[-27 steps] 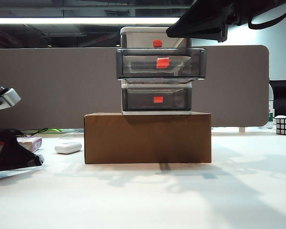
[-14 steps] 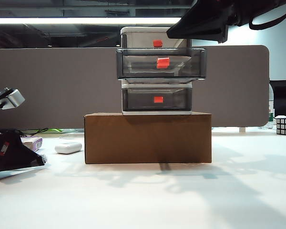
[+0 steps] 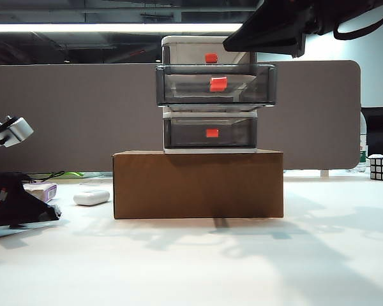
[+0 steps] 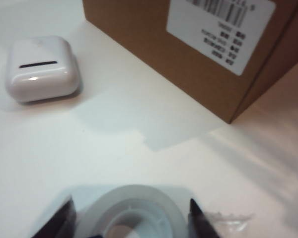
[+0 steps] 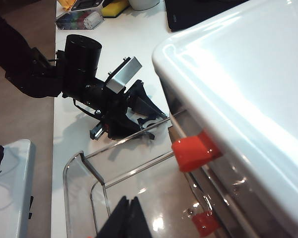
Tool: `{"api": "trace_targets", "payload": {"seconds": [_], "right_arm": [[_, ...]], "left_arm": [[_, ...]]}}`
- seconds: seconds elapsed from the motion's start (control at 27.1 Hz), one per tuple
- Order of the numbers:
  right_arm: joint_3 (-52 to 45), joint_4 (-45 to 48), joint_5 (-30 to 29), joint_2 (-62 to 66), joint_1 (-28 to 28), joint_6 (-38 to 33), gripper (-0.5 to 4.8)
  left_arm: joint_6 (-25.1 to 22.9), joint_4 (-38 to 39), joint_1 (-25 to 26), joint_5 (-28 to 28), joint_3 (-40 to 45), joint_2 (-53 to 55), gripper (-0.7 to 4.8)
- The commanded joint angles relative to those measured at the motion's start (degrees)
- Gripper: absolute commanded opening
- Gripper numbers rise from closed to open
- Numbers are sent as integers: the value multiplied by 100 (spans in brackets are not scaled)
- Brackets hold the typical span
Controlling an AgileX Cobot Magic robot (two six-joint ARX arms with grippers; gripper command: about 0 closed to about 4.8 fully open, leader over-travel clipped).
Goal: Open the second layer of the drawer on the table, pick up the transparent tape on the table and put it in, and finally close the drawer.
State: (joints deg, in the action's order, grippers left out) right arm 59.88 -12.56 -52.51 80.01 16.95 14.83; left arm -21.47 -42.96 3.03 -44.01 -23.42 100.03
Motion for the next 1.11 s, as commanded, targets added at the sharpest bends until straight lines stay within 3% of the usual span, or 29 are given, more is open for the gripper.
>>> {"api": "trace_targets", "payload": {"seconds": [0.04, 0.18, 0.41, 0.52, 0.59, 0.63, 0.66, 0.77, 1.03, 1.11], "right_arm": [[24, 33, -11, -22, 7, 22, -5], [24, 31, -13, -22, 7, 22, -5], [24, 37, -15, -24, 4, 20, -5], [24, 35, -17, -31, 4, 20, -5], [24, 35, -17, -37, 4, 20, -5], [24, 31, -17, -57, 4, 20, -5], [24, 13, -17, -90, 4, 20, -5], [24, -48, 2, -352, 4, 24, -5], [24, -505, 385, -1086, -160, 297, -5], [24, -612, 525, -1300, -232, 345, -5]], "left_arm": [[28, 221, -11, -66, 33, 4, 146], [111, -111, -11, -127, 17, -678, 143], [815, -35, -323, -125, 2, -2555, 143], [861, -20, -1217, -74, -44, -3440, 144], [837, 332, -2052, 367, -275, -3823, 144], [778, 654, -2627, 752, -551, -3862, 144], [717, 787, -2865, 925, -678, -3842, 144], [2, 1373, -3790, 1467, -1416, -3366, 148], [4, 1582, -3956, 1580, -2267, -2100, 157], [-2, 1668, -3969, 1578, -2271, -2046, 220]]}}
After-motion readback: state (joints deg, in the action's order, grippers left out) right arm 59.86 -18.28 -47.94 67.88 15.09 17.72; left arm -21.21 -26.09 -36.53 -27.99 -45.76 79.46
